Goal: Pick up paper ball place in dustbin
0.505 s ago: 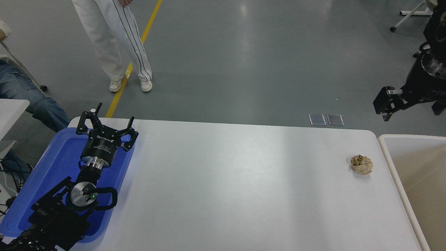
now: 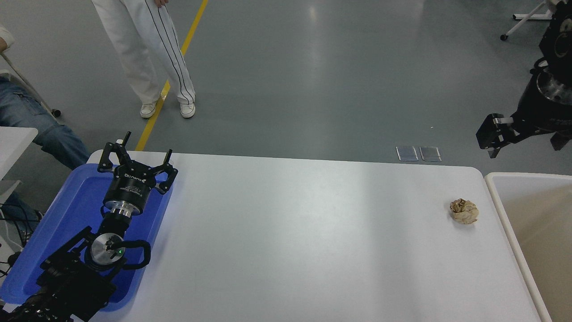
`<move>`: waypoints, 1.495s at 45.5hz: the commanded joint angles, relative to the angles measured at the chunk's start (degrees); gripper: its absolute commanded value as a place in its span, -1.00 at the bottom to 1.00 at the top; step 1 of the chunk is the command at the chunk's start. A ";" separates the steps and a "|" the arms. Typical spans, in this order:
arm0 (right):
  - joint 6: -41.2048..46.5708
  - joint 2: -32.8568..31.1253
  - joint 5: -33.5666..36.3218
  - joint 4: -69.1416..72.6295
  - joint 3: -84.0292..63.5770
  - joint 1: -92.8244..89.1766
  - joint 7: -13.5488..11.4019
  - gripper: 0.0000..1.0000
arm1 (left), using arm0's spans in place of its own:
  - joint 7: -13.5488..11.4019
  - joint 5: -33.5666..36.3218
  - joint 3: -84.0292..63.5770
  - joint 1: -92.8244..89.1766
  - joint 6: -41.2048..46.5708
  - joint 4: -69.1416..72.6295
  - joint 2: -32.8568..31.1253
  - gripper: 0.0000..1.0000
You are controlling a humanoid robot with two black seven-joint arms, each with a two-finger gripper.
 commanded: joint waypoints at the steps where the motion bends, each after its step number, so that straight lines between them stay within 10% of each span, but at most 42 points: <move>1: 0.00 -0.01 0.00 0.00 0.18 -0.34 0.00 1.00 | -0.06 -0.04 0.00 0.08 0.00 0.07 0.00 1.00; 68: 0.00 -4.93 0.00 0.17 0.71 -5.17 0.00 1.00 | -0.06 0.05 0.00 0.08 0.00 -0.02 0.00 1.00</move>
